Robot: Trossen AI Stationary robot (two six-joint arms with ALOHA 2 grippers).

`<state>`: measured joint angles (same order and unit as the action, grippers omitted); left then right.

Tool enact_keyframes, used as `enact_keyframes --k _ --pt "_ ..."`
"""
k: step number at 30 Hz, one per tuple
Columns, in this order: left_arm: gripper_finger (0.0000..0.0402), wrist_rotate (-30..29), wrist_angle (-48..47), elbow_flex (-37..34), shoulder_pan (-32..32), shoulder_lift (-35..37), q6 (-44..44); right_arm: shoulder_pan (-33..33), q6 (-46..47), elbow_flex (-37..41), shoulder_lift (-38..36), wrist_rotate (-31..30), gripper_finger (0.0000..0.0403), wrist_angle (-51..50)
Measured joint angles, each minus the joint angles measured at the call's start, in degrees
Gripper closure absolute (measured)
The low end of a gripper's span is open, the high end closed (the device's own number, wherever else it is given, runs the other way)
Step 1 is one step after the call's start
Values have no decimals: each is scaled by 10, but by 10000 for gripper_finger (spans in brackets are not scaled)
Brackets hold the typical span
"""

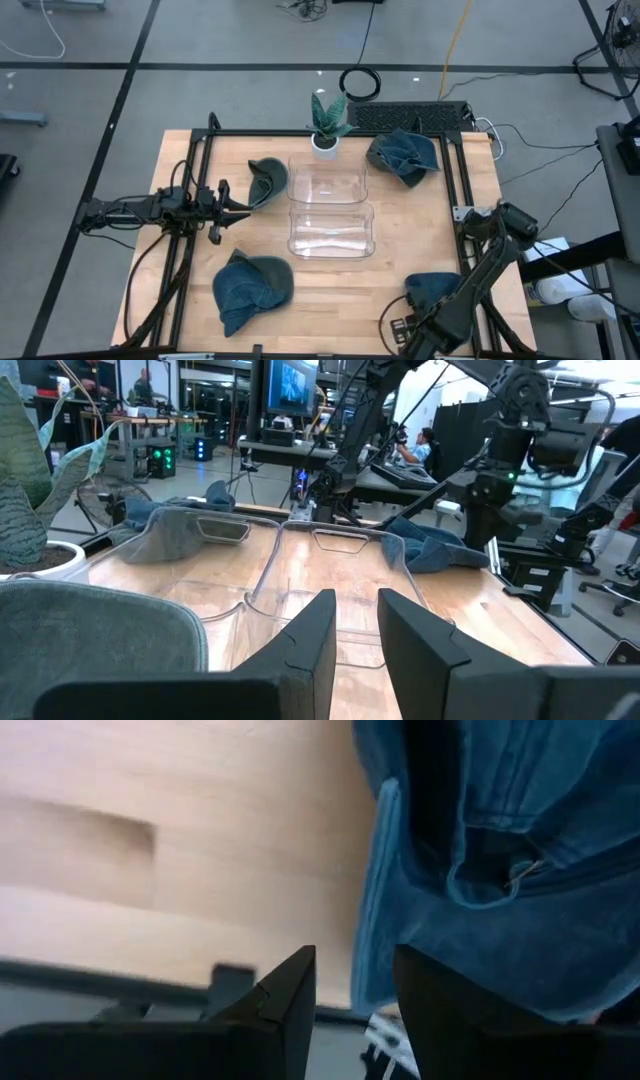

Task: Pick & Place hat
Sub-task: Put the bottom right blue cap into the top transparent bin

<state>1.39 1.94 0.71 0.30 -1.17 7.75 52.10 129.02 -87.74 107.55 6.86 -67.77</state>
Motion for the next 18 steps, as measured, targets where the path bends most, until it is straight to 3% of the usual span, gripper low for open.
enact_keyframes --k 18 --pt "314 0 0 0 0 0 0 -15 4 0 85 23 289 -52"
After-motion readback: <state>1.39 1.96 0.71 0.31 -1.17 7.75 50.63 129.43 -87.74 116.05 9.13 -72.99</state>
